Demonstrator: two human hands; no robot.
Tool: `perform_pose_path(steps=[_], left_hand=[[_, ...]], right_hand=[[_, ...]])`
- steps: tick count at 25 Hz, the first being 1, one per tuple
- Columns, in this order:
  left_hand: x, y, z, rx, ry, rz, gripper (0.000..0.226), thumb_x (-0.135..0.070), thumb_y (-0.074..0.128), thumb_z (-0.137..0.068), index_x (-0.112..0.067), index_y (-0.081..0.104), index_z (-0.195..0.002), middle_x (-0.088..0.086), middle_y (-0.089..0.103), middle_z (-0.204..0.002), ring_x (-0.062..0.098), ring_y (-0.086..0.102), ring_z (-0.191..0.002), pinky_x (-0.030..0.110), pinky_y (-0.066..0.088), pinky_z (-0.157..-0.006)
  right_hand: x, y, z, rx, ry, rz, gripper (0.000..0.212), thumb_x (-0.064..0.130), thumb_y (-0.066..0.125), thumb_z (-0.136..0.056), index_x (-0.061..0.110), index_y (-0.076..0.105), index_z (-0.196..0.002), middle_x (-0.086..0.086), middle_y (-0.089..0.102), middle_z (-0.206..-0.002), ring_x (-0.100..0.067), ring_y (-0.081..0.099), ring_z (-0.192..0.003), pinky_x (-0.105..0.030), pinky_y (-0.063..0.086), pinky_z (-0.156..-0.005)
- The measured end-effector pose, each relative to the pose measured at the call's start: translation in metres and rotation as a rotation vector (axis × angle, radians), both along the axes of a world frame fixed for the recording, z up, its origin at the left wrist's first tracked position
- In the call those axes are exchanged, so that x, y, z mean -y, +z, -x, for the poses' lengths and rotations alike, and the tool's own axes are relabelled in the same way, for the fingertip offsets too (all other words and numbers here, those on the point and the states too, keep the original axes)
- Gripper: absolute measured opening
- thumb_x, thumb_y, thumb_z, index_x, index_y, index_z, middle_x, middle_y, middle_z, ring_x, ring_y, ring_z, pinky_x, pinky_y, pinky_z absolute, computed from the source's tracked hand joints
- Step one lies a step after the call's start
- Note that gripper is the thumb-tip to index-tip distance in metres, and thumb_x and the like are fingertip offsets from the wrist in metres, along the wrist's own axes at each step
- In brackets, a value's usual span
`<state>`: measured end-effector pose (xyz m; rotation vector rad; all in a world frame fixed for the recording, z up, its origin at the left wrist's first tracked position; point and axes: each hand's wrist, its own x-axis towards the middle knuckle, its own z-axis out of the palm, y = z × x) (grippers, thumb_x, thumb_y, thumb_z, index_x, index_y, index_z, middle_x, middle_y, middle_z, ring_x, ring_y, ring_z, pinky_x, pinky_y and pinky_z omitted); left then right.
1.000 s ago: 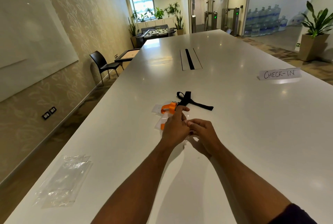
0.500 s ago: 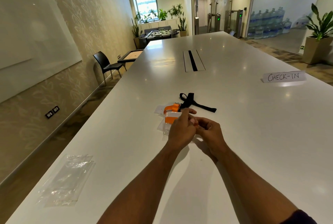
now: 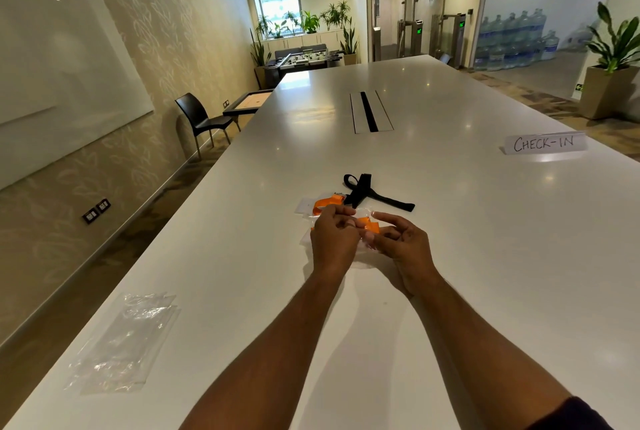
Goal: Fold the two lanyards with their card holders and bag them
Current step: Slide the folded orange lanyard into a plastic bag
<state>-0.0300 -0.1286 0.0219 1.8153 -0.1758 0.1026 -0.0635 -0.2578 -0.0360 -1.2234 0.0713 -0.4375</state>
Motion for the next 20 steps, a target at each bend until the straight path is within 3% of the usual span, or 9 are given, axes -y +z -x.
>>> perform_pose_path(steps=[3, 6, 8, 11, 13, 15, 18, 20], left_hand=[[0.005, 0.0, 0.006, 0.078, 0.038, -0.019, 0.021, -0.002, 0.059, -0.093, -0.022, 0.062, -0.095, 0.001, 0.072, -0.098, 0.013, 0.069, -0.09, 0.019, 0.055, -0.077], [0.006, -0.004, 0.011, 0.141, 0.053, -0.118, 0.015, -0.007, 0.061, -0.091, -0.021, 0.065, -0.092, -0.004, 0.069, -0.09, 0.009, 0.064, -0.079, 0.008, 0.044, -0.064], [0.004, -0.01, 0.012, 0.098, 0.02, -0.202, 0.009, -0.02, 0.063, -0.093, -0.016, 0.069, -0.087, -0.002, 0.071, -0.084, 0.012, 0.065, -0.073, 0.011, 0.044, -0.059], [-0.001, -0.019, 0.011, -0.046, -0.056, -0.292, 0.034, -0.043, 0.061, -0.095, -0.015, 0.074, -0.082, -0.003, 0.072, -0.07, 0.009, 0.068, -0.059, 0.013, 0.05, -0.052], [-0.003, -0.021, 0.009, -0.18, -0.13, -0.268, 0.039, -0.051, 0.062, -0.092, -0.014, 0.072, -0.088, 0.001, 0.074, -0.073, 0.013, 0.071, -0.059, 0.024, 0.058, -0.056], [-0.002, -0.022, 0.006, -0.279, -0.182, -0.178, 0.033, -0.051, 0.063, -0.092, -0.018, 0.067, -0.096, 0.004, 0.075, -0.084, 0.019, 0.074, -0.068, 0.032, 0.062, -0.059], [-0.001, -0.023, 0.0, -0.341, -0.201, -0.04, 0.028, -0.039, 0.066, -0.094, -0.019, 0.063, -0.111, 0.006, 0.075, -0.102, 0.022, 0.076, -0.082, 0.039, 0.064, -0.069], [-0.002, -0.024, -0.005, -0.357, -0.189, 0.014, 0.033, -0.033, 0.071, -0.091, -0.018, 0.06, -0.119, 0.006, 0.074, -0.106, 0.021, 0.076, -0.081, 0.036, 0.064, -0.063]], right_hand=[[0.001, 0.0, 0.0, 0.004, -0.071, -0.028, 0.049, 0.004, 0.084, -0.079, 0.012, 0.069, -0.125, -0.027, 0.075, -0.088, -0.03, 0.076, -0.08, -0.029, 0.061, -0.076], [0.001, 0.0, -0.002, -0.029, -0.137, -0.046, 0.052, 0.001, 0.08, -0.082, 0.013, 0.063, -0.129, -0.018, 0.076, -0.083, -0.025, 0.077, -0.079, -0.025, 0.061, -0.069], [0.002, -0.001, -0.004, -0.053, -0.181, -0.062, 0.053, 0.002, 0.08, -0.083, 0.016, 0.06, -0.13, -0.012, 0.077, -0.084, -0.023, 0.077, -0.082, -0.023, 0.06, -0.067], [0.004, -0.003, -0.005, -0.056, -0.212, -0.106, 0.053, 0.004, 0.08, -0.084, 0.015, 0.058, -0.131, -0.015, 0.075, -0.096, -0.029, 0.076, -0.091, -0.029, 0.062, -0.071], [0.006, -0.005, -0.006, -0.046, -0.215, -0.162, 0.053, 0.002, 0.08, -0.083, 0.014, 0.059, -0.13, -0.018, 0.073, -0.104, -0.03, 0.076, -0.093, -0.032, 0.063, -0.071], [0.006, -0.006, -0.007, -0.05, -0.189, -0.196, 0.055, 0.002, 0.082, -0.082, 0.015, 0.059, -0.129, -0.019, 0.072, -0.108, -0.032, 0.076, -0.097, -0.041, 0.064, -0.077], [0.005, -0.008, -0.009, -0.084, -0.133, -0.121, 0.061, -0.002, 0.082, -0.078, 0.021, 0.058, -0.129, -0.021, 0.071, -0.102, -0.036, 0.074, -0.097, -0.039, 0.063, -0.078], [0.005, -0.009, -0.01, -0.093, -0.091, -0.123, 0.071, -0.008, 0.081, -0.076, 0.024, 0.054, -0.134, -0.02, 0.069, -0.096, -0.037, 0.074, -0.093, -0.043, 0.063, -0.078]])
